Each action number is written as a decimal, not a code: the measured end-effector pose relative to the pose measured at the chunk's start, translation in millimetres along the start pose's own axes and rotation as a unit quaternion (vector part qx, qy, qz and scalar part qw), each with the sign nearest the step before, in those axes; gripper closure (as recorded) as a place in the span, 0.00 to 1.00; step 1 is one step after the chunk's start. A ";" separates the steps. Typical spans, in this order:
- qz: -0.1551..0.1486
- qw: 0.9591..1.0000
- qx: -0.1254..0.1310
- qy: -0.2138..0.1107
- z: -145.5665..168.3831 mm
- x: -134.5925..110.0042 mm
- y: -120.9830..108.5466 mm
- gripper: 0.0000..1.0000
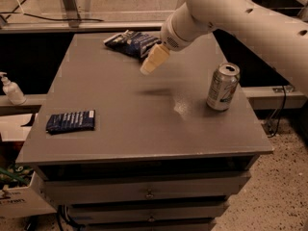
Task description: Pick blue chip bag
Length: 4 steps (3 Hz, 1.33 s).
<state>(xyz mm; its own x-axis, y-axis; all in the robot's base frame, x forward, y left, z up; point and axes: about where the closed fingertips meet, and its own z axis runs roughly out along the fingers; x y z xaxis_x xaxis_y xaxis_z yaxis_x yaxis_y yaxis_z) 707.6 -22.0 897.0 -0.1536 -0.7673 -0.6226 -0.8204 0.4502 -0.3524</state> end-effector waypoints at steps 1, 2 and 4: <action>0.013 1.000 0.006 -0.005 25.2 -7.6 -12.1 0.00; 0.025 1.000 0.008 -0.006 50.6 -16.1 -23.6 0.00; 0.043 0.999 0.011 -0.007 95.2 -30.6 -37.7 0.00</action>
Offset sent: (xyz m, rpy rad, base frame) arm 0.0806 0.0369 -0.0236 0.0520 0.0081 -0.0688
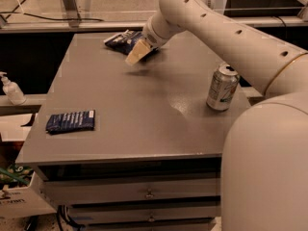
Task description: Pick blue chip bag
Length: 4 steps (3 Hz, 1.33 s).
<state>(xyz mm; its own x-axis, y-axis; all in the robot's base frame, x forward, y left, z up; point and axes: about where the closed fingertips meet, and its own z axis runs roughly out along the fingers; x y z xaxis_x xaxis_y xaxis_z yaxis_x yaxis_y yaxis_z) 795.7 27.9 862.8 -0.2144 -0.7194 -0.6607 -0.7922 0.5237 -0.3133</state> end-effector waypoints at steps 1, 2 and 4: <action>0.012 1.000 0.003 -0.022 19.8 -11.2 -4.4 0.00; 0.015 0.999 0.004 -0.029 22.0 -12.1 -3.2 0.10; 0.021 0.999 0.005 -0.048 17.4 -11.3 -0.2 0.57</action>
Offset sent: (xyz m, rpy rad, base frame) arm 0.0160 0.0146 -0.0036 0.1061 -0.0431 -0.0196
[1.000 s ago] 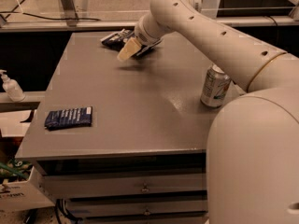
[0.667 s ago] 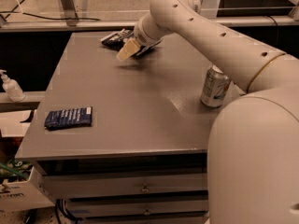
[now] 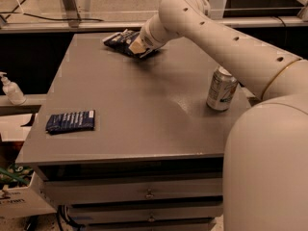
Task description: Pick blue chip bag
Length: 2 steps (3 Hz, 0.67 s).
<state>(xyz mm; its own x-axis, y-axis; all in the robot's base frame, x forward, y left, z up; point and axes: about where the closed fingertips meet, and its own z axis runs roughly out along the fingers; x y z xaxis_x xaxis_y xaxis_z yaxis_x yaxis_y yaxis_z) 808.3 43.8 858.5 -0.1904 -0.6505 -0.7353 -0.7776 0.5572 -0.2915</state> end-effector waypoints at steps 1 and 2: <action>-0.001 1.000 0.000 -0.008 -4.5 -3.4 2.3 0.80; -0.003 1.000 -0.003 -0.022 -13.1 -9.7 3.8 1.00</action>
Offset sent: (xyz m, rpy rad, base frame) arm -0.0156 -0.0024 0.0316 0.0574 -0.0484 0.0326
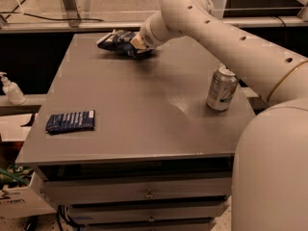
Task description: Pick blue chip bag
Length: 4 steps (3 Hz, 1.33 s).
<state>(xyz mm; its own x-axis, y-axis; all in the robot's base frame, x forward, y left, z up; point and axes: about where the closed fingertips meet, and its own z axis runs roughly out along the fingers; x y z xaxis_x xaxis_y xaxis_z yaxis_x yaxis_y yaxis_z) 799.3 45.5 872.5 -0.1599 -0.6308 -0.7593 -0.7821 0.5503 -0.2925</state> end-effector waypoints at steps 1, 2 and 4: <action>-0.001 1.000 -0.004 -0.028 -15.0 -17.3 2.5 1.00; -0.003 0.998 -0.009 -0.067 -36.3 -43.9 3.0 1.00; 0.019 0.987 -0.049 -0.153 -104.4 -91.9 24.9 1.00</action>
Offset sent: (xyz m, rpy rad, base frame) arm -0.0306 0.0122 0.1039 0.1904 -0.1251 0.0982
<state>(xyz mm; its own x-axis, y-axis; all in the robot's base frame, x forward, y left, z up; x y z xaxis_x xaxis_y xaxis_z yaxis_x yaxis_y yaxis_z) 731.6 60.0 995.7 -0.0126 -0.4071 -0.9133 -0.8361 0.5052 -0.2137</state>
